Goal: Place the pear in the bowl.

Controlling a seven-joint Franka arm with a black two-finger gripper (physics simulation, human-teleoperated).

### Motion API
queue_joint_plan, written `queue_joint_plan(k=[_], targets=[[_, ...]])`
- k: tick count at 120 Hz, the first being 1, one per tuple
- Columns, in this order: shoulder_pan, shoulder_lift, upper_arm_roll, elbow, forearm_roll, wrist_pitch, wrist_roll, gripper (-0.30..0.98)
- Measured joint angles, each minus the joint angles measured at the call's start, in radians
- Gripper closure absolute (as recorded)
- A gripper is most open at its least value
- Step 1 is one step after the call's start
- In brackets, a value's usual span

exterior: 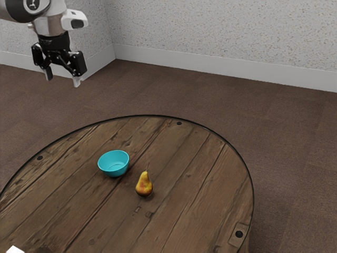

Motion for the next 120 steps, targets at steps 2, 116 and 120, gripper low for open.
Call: queue_joint_plan(k=[2, 116, 120], targets=[[0.000, 0.000, 0.000, -0.001, 0.000, 0.001, -0.001, 0.00], [-0.102, 0.256, -0.120, -0.517, -0.224, 0.685, 0.049, 0.00], [-0.107, 0.267, -0.120, -0.516, -0.226, 0.708, 0.052, 0.00]])
